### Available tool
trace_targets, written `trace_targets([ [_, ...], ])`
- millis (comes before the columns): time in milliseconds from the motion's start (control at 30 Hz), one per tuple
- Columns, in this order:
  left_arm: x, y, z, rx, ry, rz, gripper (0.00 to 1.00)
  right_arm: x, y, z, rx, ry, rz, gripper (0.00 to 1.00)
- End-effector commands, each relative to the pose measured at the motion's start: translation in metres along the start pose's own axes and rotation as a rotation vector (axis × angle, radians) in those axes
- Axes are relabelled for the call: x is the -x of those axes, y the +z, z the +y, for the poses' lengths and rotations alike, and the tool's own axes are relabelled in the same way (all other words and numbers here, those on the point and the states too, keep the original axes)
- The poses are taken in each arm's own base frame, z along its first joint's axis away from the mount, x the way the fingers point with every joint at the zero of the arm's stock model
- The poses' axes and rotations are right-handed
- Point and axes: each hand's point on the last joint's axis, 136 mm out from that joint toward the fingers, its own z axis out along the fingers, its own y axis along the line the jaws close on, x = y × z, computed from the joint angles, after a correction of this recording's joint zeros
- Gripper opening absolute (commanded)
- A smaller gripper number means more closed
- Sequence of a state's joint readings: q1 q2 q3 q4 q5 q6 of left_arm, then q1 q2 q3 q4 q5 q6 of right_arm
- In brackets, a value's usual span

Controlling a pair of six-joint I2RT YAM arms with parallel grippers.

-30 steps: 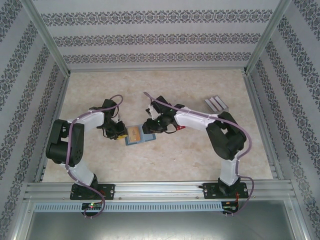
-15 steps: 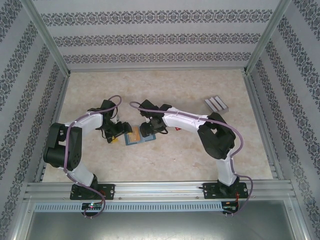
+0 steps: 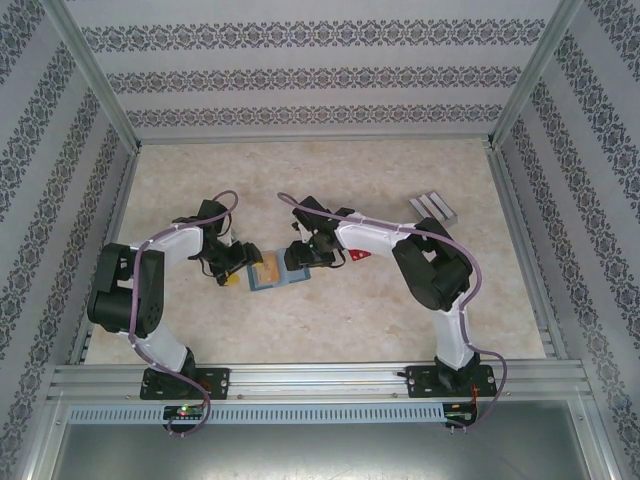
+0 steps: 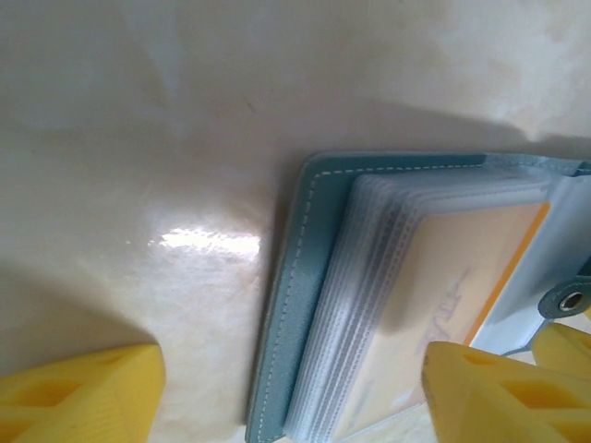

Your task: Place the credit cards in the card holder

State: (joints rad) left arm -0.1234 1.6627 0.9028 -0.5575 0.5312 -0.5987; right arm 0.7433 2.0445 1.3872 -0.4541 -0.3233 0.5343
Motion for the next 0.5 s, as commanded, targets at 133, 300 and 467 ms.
trace_targets([
  [133, 0.005, 0.008, -0.037, -0.146, 0.101, 0.015, 0.62, -0.011, 0.009, 0.052, 0.267, 0.006, 0.036, 0.57],
  [300, 0.004, -0.004, -0.044, -0.168, 0.112, -0.014, 0.6, -0.012, 0.014, 0.063, 0.309, 0.0, 0.046, 0.56],
  [467, 0.005, -0.017, -0.055, -0.206, 0.126, -0.039, 0.59, -0.014, 0.02, 0.069, 0.336, 0.009, 0.053, 0.55],
])
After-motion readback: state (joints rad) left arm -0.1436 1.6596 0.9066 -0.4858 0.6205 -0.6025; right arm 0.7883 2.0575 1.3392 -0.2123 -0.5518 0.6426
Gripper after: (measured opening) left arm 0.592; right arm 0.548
